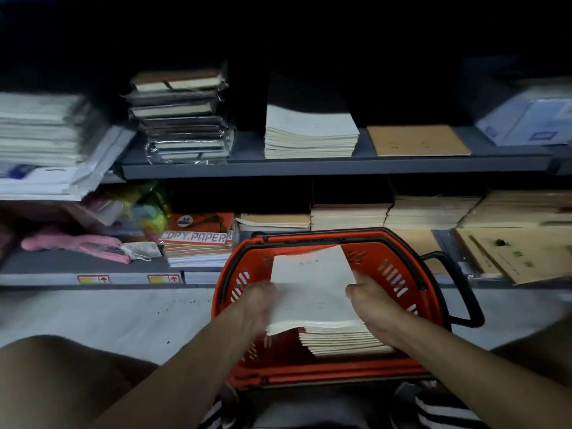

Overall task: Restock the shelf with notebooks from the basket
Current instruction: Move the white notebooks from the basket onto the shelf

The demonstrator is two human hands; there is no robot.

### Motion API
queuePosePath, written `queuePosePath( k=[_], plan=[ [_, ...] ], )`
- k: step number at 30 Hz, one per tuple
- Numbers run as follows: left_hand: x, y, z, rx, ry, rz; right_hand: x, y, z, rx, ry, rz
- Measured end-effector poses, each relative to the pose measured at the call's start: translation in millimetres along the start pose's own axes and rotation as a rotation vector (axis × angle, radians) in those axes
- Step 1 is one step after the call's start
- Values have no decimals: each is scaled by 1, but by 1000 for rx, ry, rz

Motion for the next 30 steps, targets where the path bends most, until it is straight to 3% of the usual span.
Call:
queuePosePath(
  k=[6, 12, 16, 22, 30],
  plan=[
    [50, -2, -30, 53, -54, 27, 45, 26, 48, -12, 169, -71],
    [96, -7, -52, 153, -93, 239, 80, 45, 93, -41, 403, -98],
    [122, -11, -70, 189, -159, 299, 93, 54, 114, -74, 516, -133],
    [133, -7, -111, 62, -428, 215, 90, 64, 134, -122, 607, -144],
    [121, -11, -199, -89, -616, 119, 53, 93, 188, -122, 599, -415]
  ],
)
Point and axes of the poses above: each hand's wrist, its own x-axis away from the middle knuckle, its own y-axis out of the back of the hand, z = x × y, the point moved 8 cm from there along -x, towards the middle knuckle, and after that the axes turned 1 degree about -z, right-handed, at the moved point
